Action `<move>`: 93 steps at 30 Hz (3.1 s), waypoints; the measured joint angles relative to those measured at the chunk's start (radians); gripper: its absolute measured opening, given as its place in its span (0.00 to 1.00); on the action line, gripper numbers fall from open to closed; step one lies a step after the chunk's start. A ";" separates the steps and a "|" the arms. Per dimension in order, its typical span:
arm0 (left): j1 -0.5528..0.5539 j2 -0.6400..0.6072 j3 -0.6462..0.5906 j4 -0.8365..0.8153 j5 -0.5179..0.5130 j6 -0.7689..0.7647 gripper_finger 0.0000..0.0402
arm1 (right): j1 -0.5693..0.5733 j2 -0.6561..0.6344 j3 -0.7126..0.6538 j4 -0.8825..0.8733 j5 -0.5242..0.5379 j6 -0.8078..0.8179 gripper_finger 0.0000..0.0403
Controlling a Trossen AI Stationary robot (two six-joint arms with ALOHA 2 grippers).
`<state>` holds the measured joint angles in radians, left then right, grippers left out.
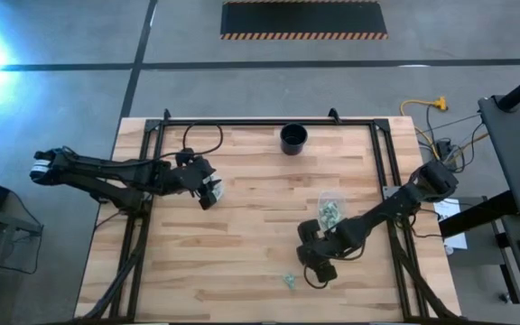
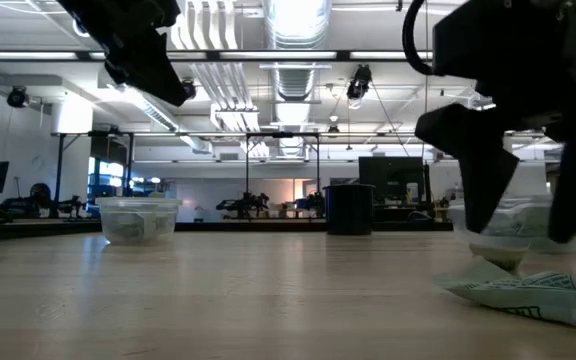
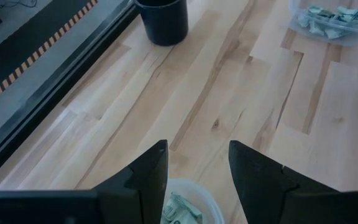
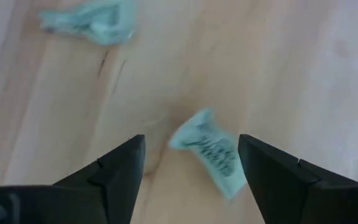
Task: Pick and place items into bin
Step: Put the white sweetener packet into the right transparent bin
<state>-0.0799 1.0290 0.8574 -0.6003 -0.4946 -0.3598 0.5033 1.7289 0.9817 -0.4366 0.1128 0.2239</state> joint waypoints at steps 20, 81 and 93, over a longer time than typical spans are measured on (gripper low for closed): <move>0.000 0.000 0.000 0.017 0.000 0.001 0.38 | -0.007 0.014 -0.035 0.054 0.013 -0.037 0.62; 0.000 0.000 0.000 0.073 -0.001 0.062 0.38 | -0.020 -0.262 -0.069 -0.544 0.262 0.587 0.02; 0.000 0.000 0.000 0.103 0.000 0.053 0.38 | -0.027 -0.406 -0.200 -0.405 0.317 0.603 0.24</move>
<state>-0.0799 1.0290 0.8570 -0.4976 -0.4948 -0.3073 0.4767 1.3229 0.7821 -0.8415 0.4294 0.8265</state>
